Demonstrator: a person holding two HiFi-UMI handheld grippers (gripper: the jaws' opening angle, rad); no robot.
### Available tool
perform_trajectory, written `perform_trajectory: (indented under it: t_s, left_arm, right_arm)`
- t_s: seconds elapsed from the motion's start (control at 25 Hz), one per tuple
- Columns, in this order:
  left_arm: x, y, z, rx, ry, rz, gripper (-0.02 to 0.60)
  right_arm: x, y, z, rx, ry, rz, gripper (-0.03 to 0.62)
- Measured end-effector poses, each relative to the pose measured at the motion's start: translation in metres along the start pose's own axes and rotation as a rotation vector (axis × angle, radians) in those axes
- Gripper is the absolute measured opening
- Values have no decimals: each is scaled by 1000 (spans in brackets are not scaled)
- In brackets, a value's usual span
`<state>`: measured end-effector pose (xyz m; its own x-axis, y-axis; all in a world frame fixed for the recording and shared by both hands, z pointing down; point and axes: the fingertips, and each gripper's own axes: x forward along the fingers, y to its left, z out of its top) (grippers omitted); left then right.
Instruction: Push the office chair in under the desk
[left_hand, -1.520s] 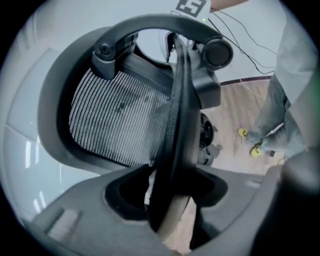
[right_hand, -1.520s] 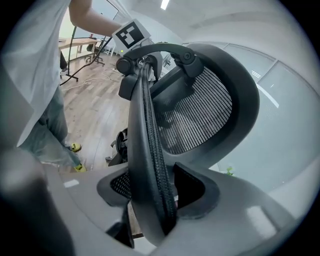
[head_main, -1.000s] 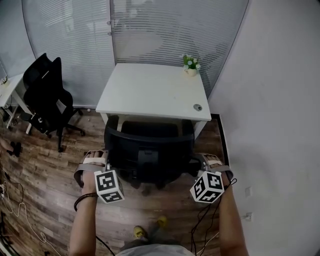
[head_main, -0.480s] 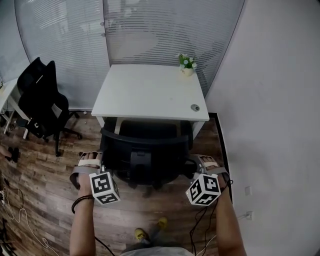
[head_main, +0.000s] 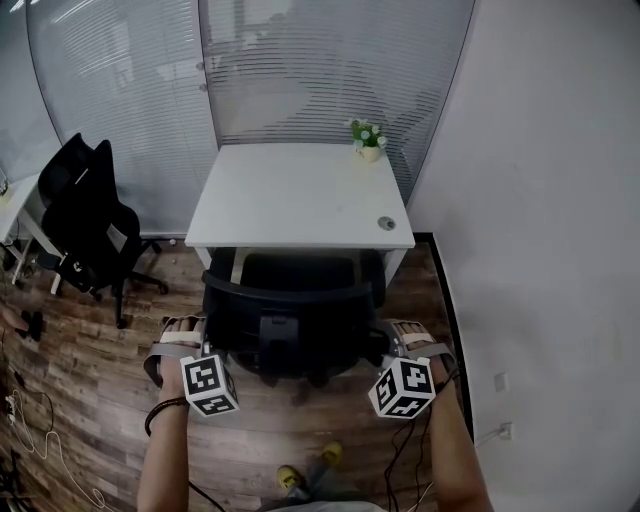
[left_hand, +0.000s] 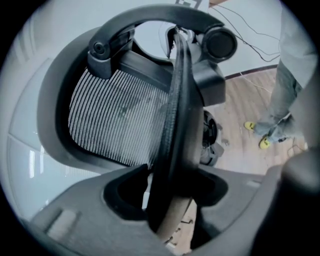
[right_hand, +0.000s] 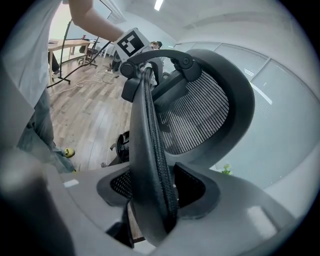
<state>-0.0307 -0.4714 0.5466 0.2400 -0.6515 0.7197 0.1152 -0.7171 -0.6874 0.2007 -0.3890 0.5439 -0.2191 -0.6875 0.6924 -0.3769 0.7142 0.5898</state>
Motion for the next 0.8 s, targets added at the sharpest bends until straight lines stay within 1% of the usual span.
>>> perform_trajectory:
  t_s: [0.04,0.08,0.16,0.2,0.28,0.4,0.48,0.56,0.64,0.68,0.8]
  left_arm:
    - [-1,-5,2,3,-5,-9,228]
    - [-3,-10,3,5,-10,-20,261]
    - [-7,-18,4,8,-7,-31,371]
    - [-10,-20,3,10,-3,-26,387]
    - [-18,-19,4,-5,-9,-7,385]
    - [-32,-20,8,-65,-45,28,385]
    - [-45,-18,8,-120,-66,69,381]
    - [-58,-15,8,-192,-97,97,376]
    - [-70,-15,10,-272,-139,108,360]
    - [-76,-16,11,-311,-157,115,343]
    - [-92,-23,14,-427,-207,130,282]
  right_arm:
    - [-2,3,-2,1,4,-7,215]
    - [-4,4,-4,2,10,-19,215]
    - [-10,4,-6,1,23,-53,219]
    - [-13,3,-6,0,22,-70,219]
    - [-19,0,-5,0,11,-100,223]
    - [-26,0,-8,14,18,-140,232]
    - [-32,0,-10,26,26,-164,236]
    - [-40,0,-10,43,29,-185,236]
    - [-53,-1,-12,84,21,-215,235]
    - [-60,-1,-13,114,11,-234,235]
    - [-81,5,-14,250,-41,-277,233]
